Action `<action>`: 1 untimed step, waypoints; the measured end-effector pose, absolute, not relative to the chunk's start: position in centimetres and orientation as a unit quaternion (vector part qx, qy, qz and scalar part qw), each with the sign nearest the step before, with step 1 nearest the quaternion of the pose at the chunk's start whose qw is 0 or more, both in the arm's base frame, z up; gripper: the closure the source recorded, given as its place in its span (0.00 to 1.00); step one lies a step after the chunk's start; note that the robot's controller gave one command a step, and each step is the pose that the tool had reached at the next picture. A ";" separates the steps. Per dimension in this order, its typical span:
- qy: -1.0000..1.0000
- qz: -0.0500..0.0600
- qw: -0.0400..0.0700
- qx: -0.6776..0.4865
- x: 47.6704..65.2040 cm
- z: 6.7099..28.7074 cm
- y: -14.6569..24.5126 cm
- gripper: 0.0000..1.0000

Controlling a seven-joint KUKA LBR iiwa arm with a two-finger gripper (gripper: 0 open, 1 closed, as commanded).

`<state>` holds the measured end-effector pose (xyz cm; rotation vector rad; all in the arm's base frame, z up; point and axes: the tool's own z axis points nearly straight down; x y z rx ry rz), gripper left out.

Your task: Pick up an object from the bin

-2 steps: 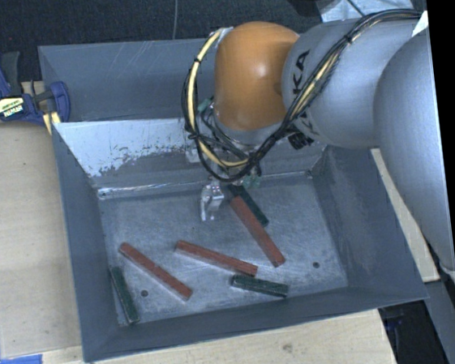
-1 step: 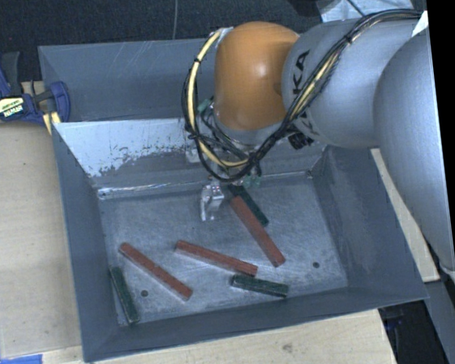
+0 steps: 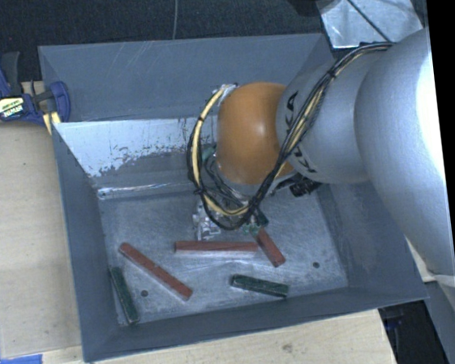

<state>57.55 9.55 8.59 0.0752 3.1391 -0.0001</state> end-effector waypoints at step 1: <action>1.000 0.000 0.001 0.024 57.5 8.6 9.6 0.00</action>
Offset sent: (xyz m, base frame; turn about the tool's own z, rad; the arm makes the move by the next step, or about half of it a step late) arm 0.0000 0.0000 0.0000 0.0000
